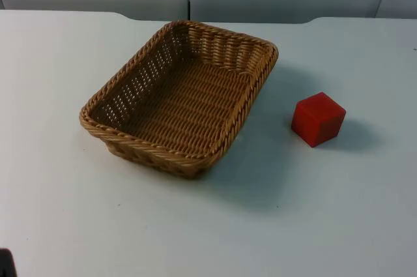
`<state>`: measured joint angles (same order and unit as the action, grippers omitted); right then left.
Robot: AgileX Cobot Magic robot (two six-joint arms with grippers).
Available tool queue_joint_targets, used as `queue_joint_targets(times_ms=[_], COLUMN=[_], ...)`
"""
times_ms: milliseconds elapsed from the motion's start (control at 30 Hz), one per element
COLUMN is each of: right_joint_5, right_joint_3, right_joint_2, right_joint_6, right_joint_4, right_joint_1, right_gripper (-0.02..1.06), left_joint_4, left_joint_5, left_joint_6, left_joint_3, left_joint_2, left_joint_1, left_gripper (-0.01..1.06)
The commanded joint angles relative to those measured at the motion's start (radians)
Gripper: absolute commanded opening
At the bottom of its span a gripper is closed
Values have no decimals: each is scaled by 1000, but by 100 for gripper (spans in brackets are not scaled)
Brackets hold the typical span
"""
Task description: Pick up the basket with the left hand and place the cube into the basket with the right hand.
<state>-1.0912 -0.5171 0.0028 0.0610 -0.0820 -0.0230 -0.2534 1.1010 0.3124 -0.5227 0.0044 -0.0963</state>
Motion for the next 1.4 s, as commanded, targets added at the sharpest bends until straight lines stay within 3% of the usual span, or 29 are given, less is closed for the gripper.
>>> queue_joint_targets(times_ms=[0,167,233,300,333,467,500,600,667,700,767,800,933,1100,1367], right_joint_5=[11,11,11,11,11,11,11,11,11,11,11,11,11,11,11], right_joint_3=[7,7,7,7,7,7,7,7,7,7,7,7,7,7,7], right_joint_2=[-3,-3,-3,-3,-3,-3,-3,-3,-3,-3,-3,-3,-3,-3,-3], right_joint_6=[-2,-2,-2,-2,-2,-2,-2,-2,-2,-2,-2,-2,-2,-2,-2], right_joint_4=[1,1,1,1,1,1,1,1,1,1,1,1,1,1,1], right_joint_1=[2,2,2,2,2,2,2,2,2,2,2,2,2,2,2], right_gripper=[1,1,1,1,1,1,1,1,1,1,1,1,1,1,1], left_joint_4=[-9,-51,-146,-299,-299,-505,-505,-619,-663,-663,-650,-637,-530,-379,-299], left_joint_5=[-5,-42,-109,-122,-122,-155,-155,-213,-215,-215,-217,-217,-249,-384,-501], left_joint_6=[1,-25,-74,23,23,319,319,466,492,492,500,500,496,435,419], left_joint_3=[1,-8,-14,-14,-14,-40,-40,-150,-250,-250,-352,-397,-543,-703,-803], left_joint_2=[-4,-4,28,206,206,692,692,1044,1204,1204,1354,1411,1593,1798,1995], left_joint_1=[-5,-5,-5,-5,-5,-5,-5,-5,-5,-5,-22,-30,-73,-106,-106], left_gripper=[0,0,0,0,0,0,0,15,39,39,65,72,72,72,70])
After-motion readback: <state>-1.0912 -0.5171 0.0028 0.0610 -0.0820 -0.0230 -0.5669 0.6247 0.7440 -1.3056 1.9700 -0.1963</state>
